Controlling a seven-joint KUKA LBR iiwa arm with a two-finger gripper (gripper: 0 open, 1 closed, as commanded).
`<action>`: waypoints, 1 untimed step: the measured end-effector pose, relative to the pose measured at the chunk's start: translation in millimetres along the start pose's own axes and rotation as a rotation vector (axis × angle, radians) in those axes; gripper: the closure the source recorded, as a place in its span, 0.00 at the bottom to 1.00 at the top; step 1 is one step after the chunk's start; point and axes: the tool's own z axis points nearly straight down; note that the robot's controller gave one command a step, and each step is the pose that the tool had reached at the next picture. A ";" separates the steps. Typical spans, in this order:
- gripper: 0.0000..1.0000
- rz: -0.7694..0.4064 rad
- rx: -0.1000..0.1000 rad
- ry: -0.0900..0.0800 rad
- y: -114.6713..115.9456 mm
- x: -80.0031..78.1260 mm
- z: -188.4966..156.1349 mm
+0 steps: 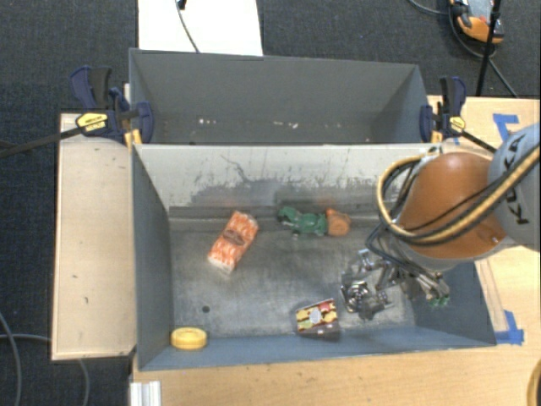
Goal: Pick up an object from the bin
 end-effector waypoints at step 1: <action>1.00 0.000 -0.001 0.003 0.3 0.4 -7.1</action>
Offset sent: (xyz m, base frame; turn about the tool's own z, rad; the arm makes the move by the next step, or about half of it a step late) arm -0.0002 -0.0002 0.0638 0.0000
